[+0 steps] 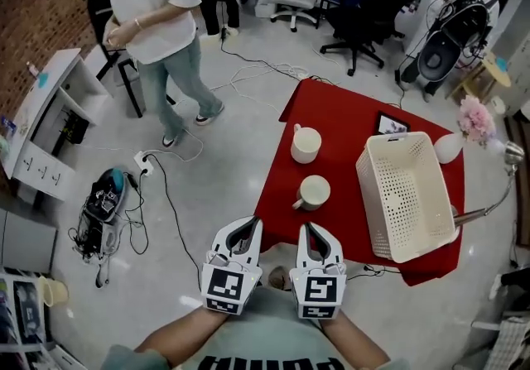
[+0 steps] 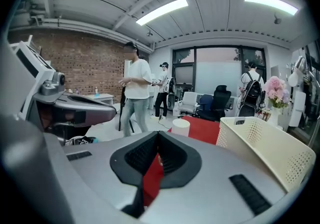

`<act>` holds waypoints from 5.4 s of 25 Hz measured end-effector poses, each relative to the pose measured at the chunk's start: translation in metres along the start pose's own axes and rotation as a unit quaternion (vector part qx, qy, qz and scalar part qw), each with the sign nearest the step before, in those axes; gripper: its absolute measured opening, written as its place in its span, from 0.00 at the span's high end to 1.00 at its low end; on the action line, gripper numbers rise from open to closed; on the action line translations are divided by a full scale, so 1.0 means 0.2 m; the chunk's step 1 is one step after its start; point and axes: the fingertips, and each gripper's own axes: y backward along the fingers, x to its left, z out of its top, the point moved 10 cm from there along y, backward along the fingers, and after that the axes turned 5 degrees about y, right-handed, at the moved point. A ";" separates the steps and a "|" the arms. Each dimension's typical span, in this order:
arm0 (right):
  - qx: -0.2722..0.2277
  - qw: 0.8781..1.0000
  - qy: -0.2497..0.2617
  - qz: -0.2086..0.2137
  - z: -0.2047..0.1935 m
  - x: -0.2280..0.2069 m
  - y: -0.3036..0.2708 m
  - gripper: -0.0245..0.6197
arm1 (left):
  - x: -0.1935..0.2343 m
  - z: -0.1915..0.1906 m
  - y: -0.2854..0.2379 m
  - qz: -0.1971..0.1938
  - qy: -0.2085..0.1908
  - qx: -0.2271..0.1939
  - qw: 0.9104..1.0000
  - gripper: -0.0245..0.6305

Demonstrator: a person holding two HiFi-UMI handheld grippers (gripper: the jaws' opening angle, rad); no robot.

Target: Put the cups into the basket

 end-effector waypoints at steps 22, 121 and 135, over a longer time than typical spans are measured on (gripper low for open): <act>0.081 0.990 -0.072 -0.088 -0.01 -0.21 -0.46 0.68 | 0.23 0.15 -0.71 -0.146 -0.047 0.044 0.987 0.96; 0.149 0.923 -0.192 -0.300 -0.20 -1.47 0.12 0.36 | -0.96 0.47 -1.46 -0.328 -0.120 0.047 0.936 0.96; 0.184 0.902 -0.242 -0.306 -0.47 -1.66 0.03 0.36 | -1.12 0.40 -1.64 -0.330 -0.123 0.076 0.933 0.96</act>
